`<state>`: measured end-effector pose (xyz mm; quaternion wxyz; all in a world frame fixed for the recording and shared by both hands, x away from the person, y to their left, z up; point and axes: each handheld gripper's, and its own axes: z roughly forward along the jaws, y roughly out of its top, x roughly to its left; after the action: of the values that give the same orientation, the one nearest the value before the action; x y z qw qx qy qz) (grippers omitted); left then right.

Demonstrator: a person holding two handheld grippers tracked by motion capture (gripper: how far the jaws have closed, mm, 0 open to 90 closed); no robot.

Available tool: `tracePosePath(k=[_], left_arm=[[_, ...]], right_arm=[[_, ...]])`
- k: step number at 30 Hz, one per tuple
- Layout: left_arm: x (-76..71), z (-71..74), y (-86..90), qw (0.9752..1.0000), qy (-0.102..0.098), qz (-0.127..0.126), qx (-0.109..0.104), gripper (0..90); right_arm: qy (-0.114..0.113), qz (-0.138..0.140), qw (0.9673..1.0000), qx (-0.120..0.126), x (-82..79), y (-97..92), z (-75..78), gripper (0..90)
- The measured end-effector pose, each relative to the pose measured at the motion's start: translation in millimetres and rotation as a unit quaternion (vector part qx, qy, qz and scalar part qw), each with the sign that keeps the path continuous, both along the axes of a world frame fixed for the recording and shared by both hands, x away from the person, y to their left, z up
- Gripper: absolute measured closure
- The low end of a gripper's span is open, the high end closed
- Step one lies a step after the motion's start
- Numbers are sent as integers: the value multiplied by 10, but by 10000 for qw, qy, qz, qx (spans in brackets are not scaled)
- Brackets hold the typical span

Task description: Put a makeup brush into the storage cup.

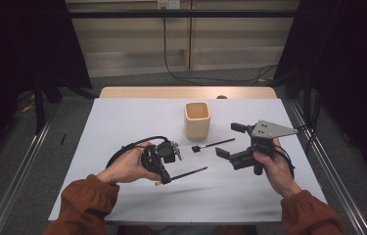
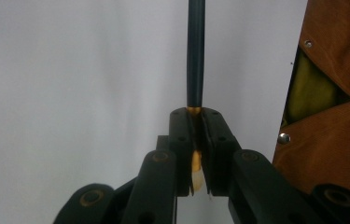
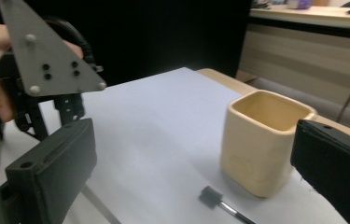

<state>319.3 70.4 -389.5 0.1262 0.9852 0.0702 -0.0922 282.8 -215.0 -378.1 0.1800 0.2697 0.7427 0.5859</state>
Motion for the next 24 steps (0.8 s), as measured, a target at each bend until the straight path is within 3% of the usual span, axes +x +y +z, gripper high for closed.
tracePosePath(k=[7, 10, 12, 14, 18, 22, 24], left_arm=[[-20, -1, -15, 10000, -9, -7, -46, 835], [-21, 2, -26, 10000, -21, -85, 13, 836], [-23, 6, -30, 10000, 49, -84, 2, 836], [-28, 0, -33, 10000, -14, -84, 4, 836], [-28, 2, -48, 9999, -19, -130, 37, 836], [-22, 1, -60, 9998, 81, -154, 66, 836], [-36, -8, -72, 9999, -8, -119, 113, 836]], right_arm=[[139, 355, 9991, -179, 43, 107, 47, 3], [353, 570, 9970, -382, 76, 176, 62, 7], [450, 636, 9958, -482, 92, 205, 61, 7], [516, 644, 9952, -528, 101, 217, 61, 9], [966, 1037, 9851, -971, 137, 297, 67, 12], [1045, 1219, 9786, -1287, 138, 353, 63, 57], [1109, 1359, 9734, -1476, 157, 368, 67, 79]])
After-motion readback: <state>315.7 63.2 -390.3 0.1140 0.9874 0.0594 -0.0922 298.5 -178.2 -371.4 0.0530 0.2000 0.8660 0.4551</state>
